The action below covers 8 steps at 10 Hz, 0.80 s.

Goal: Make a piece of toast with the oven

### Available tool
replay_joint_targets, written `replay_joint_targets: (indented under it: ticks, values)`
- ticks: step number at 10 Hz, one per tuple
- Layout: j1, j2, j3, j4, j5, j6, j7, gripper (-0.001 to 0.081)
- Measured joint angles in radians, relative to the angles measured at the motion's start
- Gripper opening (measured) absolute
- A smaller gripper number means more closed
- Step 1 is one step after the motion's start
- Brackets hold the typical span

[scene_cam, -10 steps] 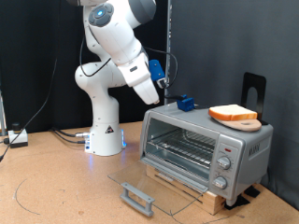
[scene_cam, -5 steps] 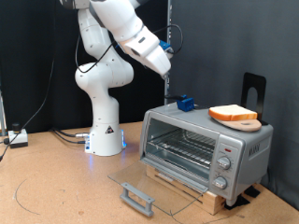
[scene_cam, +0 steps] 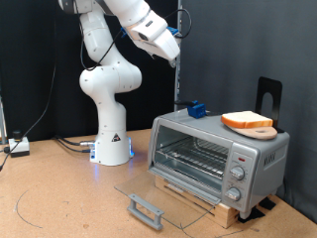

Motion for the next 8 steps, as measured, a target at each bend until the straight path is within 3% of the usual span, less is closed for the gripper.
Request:
replay_joint_targets:
  ticks: [2, 3, 5, 8]
  values:
    - [0.022, -0.045, 0.049, -0.044, 0.077, 0.150, -0.062, 0.0807]
    - [0.031, -0.070, 0.076, -0.057, 0.103, 0.159, -0.055, 0.0807]
    - [0.032, -0.110, 0.147, -0.081, 0.113, 0.161, 0.030, 0.0807]
    - [0.016, -0.160, 0.291, -0.159, 0.087, 0.272, 0.154, 0.0807]
